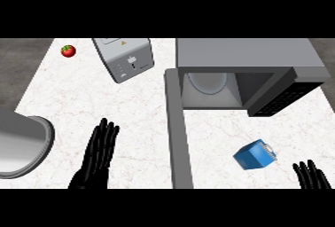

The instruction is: Pick up the milk, place it into the microwave and close the microwave

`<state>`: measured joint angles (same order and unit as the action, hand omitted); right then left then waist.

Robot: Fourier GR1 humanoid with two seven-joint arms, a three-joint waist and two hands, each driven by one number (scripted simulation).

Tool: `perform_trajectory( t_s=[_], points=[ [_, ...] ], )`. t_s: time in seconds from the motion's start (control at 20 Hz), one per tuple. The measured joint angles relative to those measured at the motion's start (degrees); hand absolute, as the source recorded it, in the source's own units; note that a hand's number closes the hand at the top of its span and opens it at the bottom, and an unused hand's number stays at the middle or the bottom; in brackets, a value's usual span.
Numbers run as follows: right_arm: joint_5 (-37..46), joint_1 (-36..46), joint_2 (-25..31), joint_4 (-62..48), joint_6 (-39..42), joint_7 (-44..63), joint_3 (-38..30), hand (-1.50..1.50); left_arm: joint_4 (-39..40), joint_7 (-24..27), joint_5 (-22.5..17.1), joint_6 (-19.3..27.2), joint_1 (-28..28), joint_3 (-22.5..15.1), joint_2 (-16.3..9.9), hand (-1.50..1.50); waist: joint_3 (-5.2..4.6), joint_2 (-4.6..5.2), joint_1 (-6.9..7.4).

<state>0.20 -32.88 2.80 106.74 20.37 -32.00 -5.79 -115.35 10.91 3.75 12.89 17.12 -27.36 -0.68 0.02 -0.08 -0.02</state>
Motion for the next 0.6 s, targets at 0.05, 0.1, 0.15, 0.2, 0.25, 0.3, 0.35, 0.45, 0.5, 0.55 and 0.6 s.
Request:
perform_trajectory(
  t_s=[0.05, 0.1, 0.15, 0.2, 0.25, 0.3, 0.35, 0.45, 0.5, 0.55, 0.6],
  points=[
    [0.3, 0.7, 0.1, -1.4, -0.1, -0.6, -0.4, -1.50, 1.9, 1.4, -0.5, 0.1, -0.4, 0.0, 0.1, -1.50, 0.00, 0.01, -0.02],
    [0.8, 2.3, 0.1, -2.7, -0.6, -0.4, -0.8, -1.50, 2.4, 2.1, -0.7, 0.0, -0.3, -0.1, 0.0, -1.50, -0.01, 0.03, 0.00],
    [2.0, 3.1, -0.2, -4.5, -1.2, -1.4, -0.5, -1.50, 2.1, 2.1, -0.9, -0.2, 0.1, -0.1, -0.4, -1.50, -0.02, 0.03, 0.03],
    [2.0, 5.1, 0.3, -6.8, -1.3, -1.6, -1.5, -1.50, 2.2, 2.4, -0.7, 0.1, 0.5, -1.0, -0.2, -1.50, -0.01, 0.04, 0.09],
    [2.1, 6.8, 0.4, -8.8, -1.7, -1.6, -2.1, -1.50, 3.1, 2.7, -1.4, -0.3, -0.1, -0.1, -0.4, -1.50, -0.01, 0.05, 0.09],
    [2.3, 8.5, 0.9, -10.7, -1.9, -1.8, -2.7, -1.50, 3.2, 3.4, -1.5, -0.2, 0.8, -0.8, -0.4, -1.50, -0.01, 0.06, 0.14],
    [2.9, 9.9, 0.8, -12.7, -2.6, -2.6, -3.1, -1.50, 3.0, 3.9, -1.7, -0.3, 1.6, -1.1, -0.7, -1.50, -0.01, 0.05, 0.17],
    [4.1, 12.7, 0.2, -15.1, -4.4, -2.4, -3.1, -1.50, 2.6, 5.1, -3.5, -1.5, 2.9, 0.1, -2.4, -1.50, -0.02, 0.05, 0.22],
    [4.6, 13.3, 0.3, -16.1, -4.9, -2.8, -3.3, -1.50, 2.0, 5.0, -4.0, -1.8, 3.1, 0.5, -2.9, -1.50, -0.01, 0.06, 0.21],
    [5.3, 14.1, 0.2, -18.0, -5.5, -4.1, -3.5, -1.50, 2.0, 5.2, -4.6, -2.1, 3.5, 0.6, -3.2, -1.50, -0.02, 0.05, 0.21],
    [6.0, 14.7, -0.1, -19.7, -6.4, -5.1, -3.4, -1.50, 1.7, 5.0, -5.2, -2.4, 3.2, 1.2, -3.5, -1.50, -0.02, 0.06, 0.19]
  ],
)
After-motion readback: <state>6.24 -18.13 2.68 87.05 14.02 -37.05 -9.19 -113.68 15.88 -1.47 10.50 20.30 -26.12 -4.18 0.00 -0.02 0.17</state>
